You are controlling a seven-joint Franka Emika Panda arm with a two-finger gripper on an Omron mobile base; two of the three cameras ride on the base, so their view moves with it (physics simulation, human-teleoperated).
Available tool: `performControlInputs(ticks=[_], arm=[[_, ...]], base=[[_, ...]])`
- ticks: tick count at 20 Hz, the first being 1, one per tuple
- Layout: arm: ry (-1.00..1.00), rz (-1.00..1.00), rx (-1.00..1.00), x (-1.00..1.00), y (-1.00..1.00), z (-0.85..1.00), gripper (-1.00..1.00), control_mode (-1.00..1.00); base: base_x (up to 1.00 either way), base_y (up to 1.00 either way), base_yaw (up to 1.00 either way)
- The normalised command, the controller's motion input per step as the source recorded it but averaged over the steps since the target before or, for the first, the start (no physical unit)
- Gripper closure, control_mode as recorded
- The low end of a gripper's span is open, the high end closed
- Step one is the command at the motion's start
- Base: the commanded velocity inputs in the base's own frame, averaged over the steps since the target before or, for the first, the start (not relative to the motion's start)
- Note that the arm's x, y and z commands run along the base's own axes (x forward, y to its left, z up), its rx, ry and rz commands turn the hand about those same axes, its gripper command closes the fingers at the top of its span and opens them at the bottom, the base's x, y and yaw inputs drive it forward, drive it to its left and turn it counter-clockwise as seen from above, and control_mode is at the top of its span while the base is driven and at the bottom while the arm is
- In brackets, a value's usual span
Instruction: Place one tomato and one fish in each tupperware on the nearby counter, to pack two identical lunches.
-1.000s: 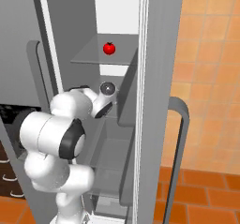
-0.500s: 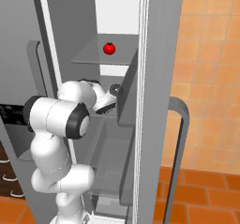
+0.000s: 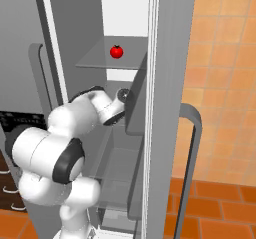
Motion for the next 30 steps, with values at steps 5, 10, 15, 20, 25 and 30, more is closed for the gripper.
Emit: performControlInputs(ticks=[5,10,15,20,25,30], arm=[[0.16,0.01,-0.04,-1.00,0.09,0.73,1.00,-1.00],[0.29,-0.07,-0.07,-1.00,0.00,0.34,1.00,-1.00],[0.05,-0.05,-0.01,-1.00,0.00,0.43,1.00,-1.00],[-0.19,-0.03,0.00,-1.00,0.00,0.75,1.00,-1.00],[-0.07,0.00,0.00,-1.00,0.05,0.30,1.00,-1.00],[0.00,0.00,0.00,0.00,0.00,0.00,1.00,1.00]], base=[[0.00,0.00,0.00],[0.00,0.00,0.00],[0.00,0.00,0.00],[0.00,0.00,0.00],[0.00,0.00,0.00],[-0.98,0.72,0.01]])
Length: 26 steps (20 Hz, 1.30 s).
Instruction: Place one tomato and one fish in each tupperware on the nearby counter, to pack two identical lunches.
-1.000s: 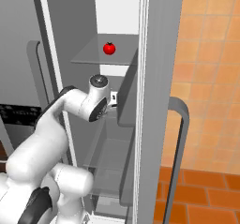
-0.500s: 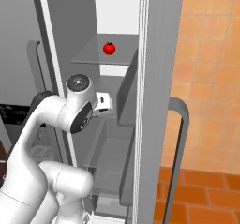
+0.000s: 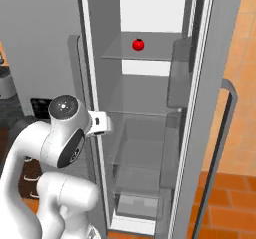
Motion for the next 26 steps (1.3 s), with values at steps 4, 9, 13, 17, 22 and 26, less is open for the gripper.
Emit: performControlInputs(ticks=[4,9,13,17,22,26], arm=[[0.00,0.00,0.00,0.00,0.00,0.00,1.00,1.00],[0.00,0.00,0.00,0.00,0.00,0.00,1.00,1.00],[0.00,0.00,0.00,0.00,0.00,0.00,1.00,1.00],[0.00,0.00,0.00,0.00,0.00,0.00,1.00,1.00],[0.00,0.00,0.00,0.00,0.00,0.00,1.00,1.00],[0.00,0.00,0.00,0.00,0.00,0.00,1.00,1.00]], base=[[-0.62,1.00,0.01],[-0.11,1.00,0.00],[0.00,1.00,0.00],[0.00,1.00,0.00],[-0.01,1.00,0.18],[0.08,1.00,0.35]])
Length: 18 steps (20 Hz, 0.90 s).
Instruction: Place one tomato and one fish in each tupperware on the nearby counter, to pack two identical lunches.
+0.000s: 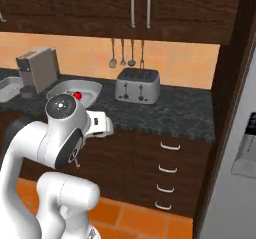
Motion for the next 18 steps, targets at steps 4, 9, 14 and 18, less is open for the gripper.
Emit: performControlInputs(ticks=[4,9,14,18], arm=[[0.00,0.00,0.00,0.00,0.00,0.00,1.00,1.00],[0.00,0.00,0.00,0.00,0.00,0.00,1.00,1.00],[0.00,0.00,0.00,0.00,0.00,0.00,1.00,1.00],[0.00,0.00,0.00,0.00,0.00,0.00,1.00,1.00]], base=[[0.21,1.00,0.29],[0.64,1.00,0.14],[0.70,1.00,0.01],[0.67,1.00,0.00]])
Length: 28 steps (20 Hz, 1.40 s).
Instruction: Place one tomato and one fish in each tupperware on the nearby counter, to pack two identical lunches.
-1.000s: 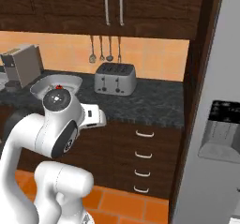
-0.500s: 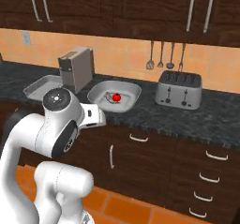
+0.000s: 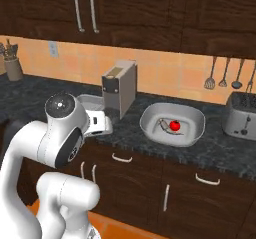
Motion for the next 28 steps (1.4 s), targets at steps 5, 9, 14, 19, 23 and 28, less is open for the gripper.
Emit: performControlInputs(ticks=[5,9,14,19,23,28], arm=[[0.00,0.00,0.00,0.00,0.00,0.00,1.00,1.00],[0.00,0.00,0.00,0.00,0.00,0.00,1.00,1.00],[0.00,0.00,0.00,0.00,0.00,0.00,1.00,1.00],[0.00,-0.24,-0.15,0.60,0.08,-0.73,1.00,-1.00],[0.05,-0.26,-0.07,0.44,0.41,-0.57,1.00,-1.00],[0.05,-0.29,0.01,0.53,0.32,-0.49,1.00,-1.00]], base=[[0.64,1.00,-0.01],[0.71,0.80,-0.11],[0.60,0.07,-0.22],[0.00,0.00,0.00],[0.00,0.00,0.00],[0.00,0.00,0.00]])
